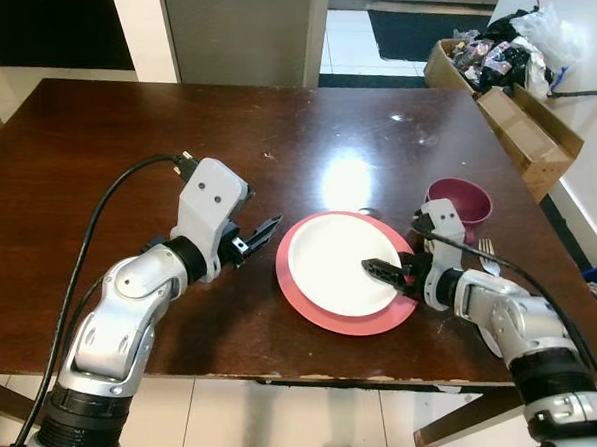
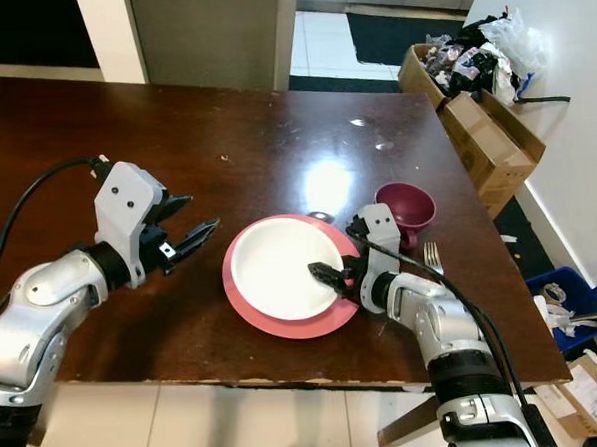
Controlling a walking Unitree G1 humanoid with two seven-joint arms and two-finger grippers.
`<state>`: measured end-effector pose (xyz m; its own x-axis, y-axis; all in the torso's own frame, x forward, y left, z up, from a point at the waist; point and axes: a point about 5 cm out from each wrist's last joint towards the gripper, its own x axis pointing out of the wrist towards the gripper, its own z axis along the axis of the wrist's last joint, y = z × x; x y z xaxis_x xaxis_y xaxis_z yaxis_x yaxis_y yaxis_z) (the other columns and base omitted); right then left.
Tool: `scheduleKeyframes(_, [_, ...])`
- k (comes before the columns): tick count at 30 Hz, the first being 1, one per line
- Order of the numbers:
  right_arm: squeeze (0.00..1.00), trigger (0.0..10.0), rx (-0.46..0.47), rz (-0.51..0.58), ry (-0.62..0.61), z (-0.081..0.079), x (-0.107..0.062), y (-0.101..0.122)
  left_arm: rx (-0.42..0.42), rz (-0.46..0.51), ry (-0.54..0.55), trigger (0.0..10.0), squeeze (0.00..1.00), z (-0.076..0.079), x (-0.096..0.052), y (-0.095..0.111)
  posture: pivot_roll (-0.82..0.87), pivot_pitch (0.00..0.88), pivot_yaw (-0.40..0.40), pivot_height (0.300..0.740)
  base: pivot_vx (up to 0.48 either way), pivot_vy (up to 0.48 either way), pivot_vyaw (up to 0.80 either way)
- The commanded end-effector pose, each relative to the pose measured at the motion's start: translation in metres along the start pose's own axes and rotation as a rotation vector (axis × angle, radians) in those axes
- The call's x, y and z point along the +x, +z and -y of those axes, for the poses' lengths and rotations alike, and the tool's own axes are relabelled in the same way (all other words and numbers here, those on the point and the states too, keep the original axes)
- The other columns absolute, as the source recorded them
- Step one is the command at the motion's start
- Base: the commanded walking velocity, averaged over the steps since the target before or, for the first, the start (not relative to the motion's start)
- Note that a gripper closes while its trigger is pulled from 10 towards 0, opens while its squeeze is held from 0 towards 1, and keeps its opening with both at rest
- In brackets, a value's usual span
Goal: Setting the table
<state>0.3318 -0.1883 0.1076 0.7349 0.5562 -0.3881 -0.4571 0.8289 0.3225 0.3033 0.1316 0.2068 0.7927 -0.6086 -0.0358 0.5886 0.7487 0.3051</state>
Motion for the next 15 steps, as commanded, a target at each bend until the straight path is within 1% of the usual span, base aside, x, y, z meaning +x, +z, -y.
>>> scheduleKeyframes(1, [0.0,2.3,0.031,-0.028,0.005,0.0048,-0.0014,-0.0035,0.001,-0.003,0.001,10.0,0.0,-0.0006,-0.0031,0.0003,-0.04,0.064,-0.025,0.74,0.0,0.0,0.0])
scheduleKeyframes(2, [0.0,2.3,0.031,-0.028,0.005,0.0048,-0.0014,-0.0035,0.001,-0.003,0.001,10.0,0.0,-0.0006,-0.0031,0.0003,-0.04,0.064,-0.025,0.74,0.0,0.0,0.0])
scheduleKeyframes(3, [0.0,0.0,0.047,-0.024,0.021,0.0084,-0.0029,-0.0001,-0.001,-0.004,0.005,10.0,0.0,0.0,-0.0036,-0.0004,-0.04,0.066,-0.027,0.74,0.0,0.0,0.0])
scheduleKeyframes(7, [0.0,0.0,0.058,-0.016,0.056,0.0099,-0.005,0.0032,-0.006,-0.004,0.004,10.0,0.0,0.0024,-0.0031,-0.0013,-0.04,0.066,-0.027,0.74,0.0,0.0,0.0])
scheduleKeyframes(15, [0.0,0.0,0.052,-0.028,0.05,0.0124,-0.005,0.0035,-0.009,-0.002,0.004,10.0,0.0,0.0028,-0.0016,-0.0008,-0.05,0.066,-0.026,0.74,0.0,0.0,0.0])
